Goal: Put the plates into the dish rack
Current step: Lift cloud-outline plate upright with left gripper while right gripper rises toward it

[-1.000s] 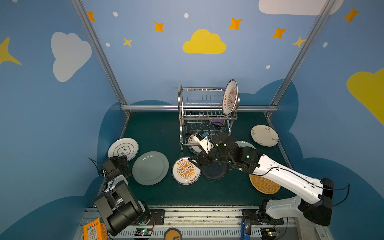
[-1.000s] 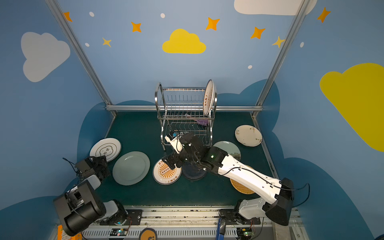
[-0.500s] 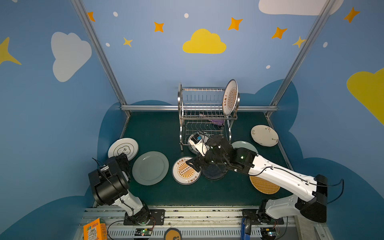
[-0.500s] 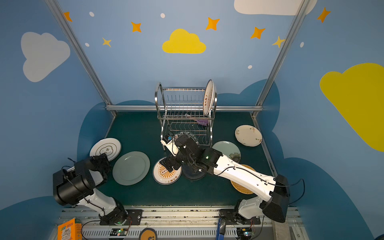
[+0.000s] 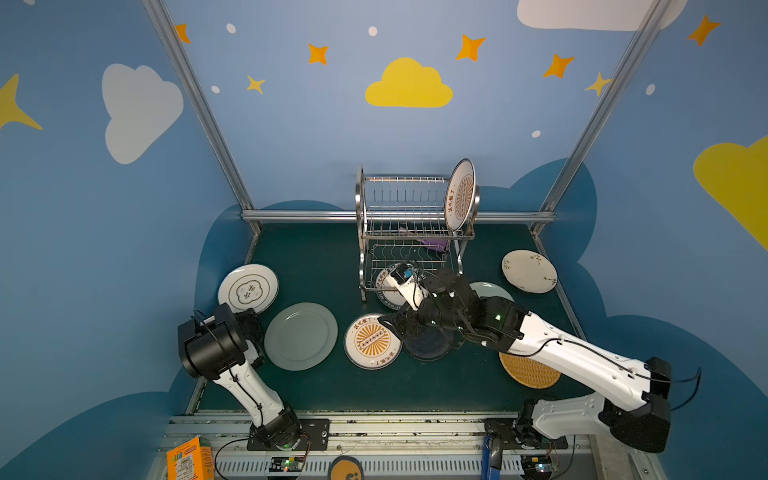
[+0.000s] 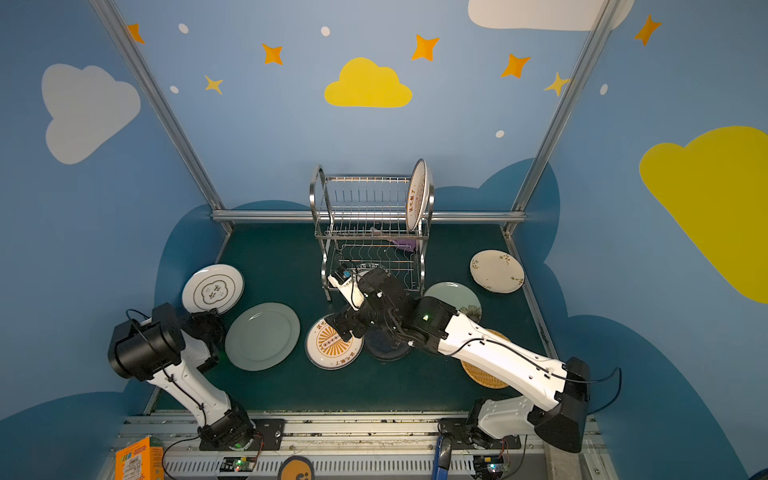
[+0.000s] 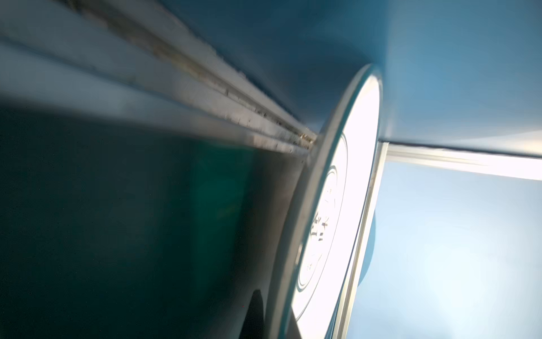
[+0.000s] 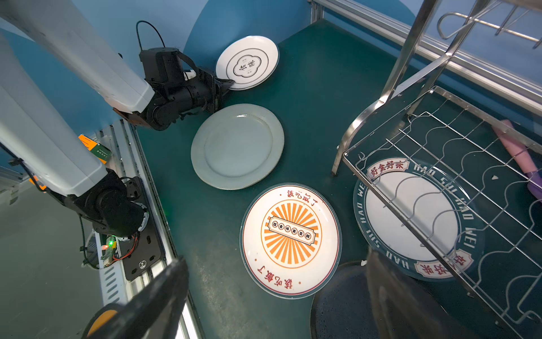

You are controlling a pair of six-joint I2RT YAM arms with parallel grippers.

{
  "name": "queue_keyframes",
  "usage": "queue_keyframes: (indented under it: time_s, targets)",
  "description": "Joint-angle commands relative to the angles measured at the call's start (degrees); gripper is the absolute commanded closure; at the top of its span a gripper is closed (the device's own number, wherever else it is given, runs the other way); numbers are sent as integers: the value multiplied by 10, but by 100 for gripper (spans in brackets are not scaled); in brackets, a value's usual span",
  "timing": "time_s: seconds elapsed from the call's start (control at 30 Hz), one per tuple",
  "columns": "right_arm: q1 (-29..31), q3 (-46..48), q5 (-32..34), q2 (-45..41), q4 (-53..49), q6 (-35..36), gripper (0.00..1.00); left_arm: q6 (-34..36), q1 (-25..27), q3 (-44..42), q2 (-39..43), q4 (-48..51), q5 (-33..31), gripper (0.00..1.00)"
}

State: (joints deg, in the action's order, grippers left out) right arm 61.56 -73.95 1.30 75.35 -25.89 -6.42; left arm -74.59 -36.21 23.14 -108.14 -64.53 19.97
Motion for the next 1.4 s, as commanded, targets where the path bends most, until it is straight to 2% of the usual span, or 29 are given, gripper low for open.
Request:
queue_keyframes:
  time_s: [0.0, 0.37, 0.53, 0.7, 0.83, 1.13, 1.27, 1.37]
  targets:
    - [-7, 8, 12, -14, -7, -4, 8, 15, 39, 28, 11, 63, 28, 96]
    - [-51, 18, 10, -26, -10, -55, 8, 47, 114, 177, 98, 200, 105, 96]
    - [-81, 16, -2, -30, -17, -82, 8, 73, 117, 242, 134, 303, 198, 96]
    - [-120, 13, -26, -38, -22, -105, 7, 144, 116, 261, 223, 471, 256, 96]
    - [-139, 3, -32, -43, -39, -113, 8, 246, 117, 289, 311, 688, 267, 96]
    - [-160, -11, -70, -56, -55, -131, 7, 343, 90, 255, 526, 939, 300, 96]
    - [-168, -37, -96, -51, -74, -141, 8, 328, 88, 200, 614, 931, 343, 96]
    - [-172, -51, -116, -48, -73, -143, 7, 323, 119, 184, 654, 926, 368, 96]
